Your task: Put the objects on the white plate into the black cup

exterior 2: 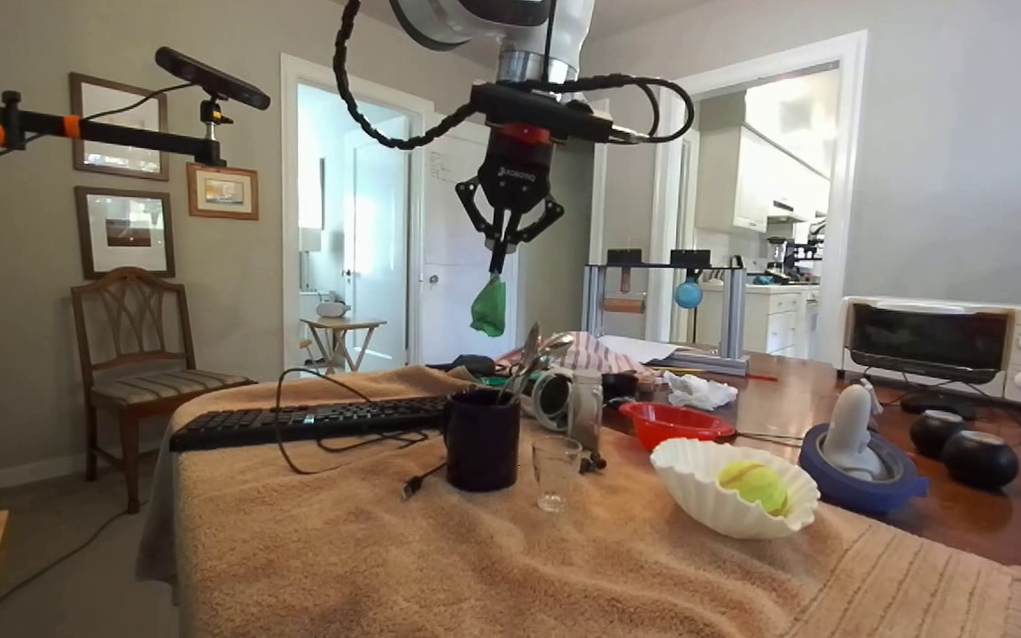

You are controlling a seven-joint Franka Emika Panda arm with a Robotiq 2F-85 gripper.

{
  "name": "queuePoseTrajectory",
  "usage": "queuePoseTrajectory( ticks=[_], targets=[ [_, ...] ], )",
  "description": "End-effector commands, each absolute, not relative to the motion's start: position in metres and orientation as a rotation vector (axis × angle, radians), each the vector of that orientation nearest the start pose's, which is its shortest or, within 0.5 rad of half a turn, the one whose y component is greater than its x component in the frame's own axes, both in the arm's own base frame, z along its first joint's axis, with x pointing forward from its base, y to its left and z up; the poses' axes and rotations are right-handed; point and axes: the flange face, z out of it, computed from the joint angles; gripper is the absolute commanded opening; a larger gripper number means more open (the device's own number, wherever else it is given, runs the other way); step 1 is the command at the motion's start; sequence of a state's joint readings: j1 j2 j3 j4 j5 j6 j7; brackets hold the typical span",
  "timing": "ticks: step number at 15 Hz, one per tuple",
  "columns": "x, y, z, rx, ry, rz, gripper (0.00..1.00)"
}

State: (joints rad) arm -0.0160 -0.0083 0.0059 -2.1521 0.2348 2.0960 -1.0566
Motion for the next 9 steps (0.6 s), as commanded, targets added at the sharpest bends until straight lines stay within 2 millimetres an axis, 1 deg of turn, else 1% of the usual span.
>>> queuePoseTrajectory(
  ticks=[1,3,5,7,9],
  targets=[
    [0.529,0.008,0.404,-2.747,-1.276,-0.114,0.00],
    [0.532,0.014,0.403,-2.811,-1.267,-0.133,0.00],
    [0.533,0.023,0.396,-2.850,-1.244,-0.115,0.00],
    [0.531,0.034,0.391,-2.871,-1.232,-0.095,0.00],
    [0.523,0.043,0.386,-2.890,-1.210,-0.045,0.00]
  ],
)
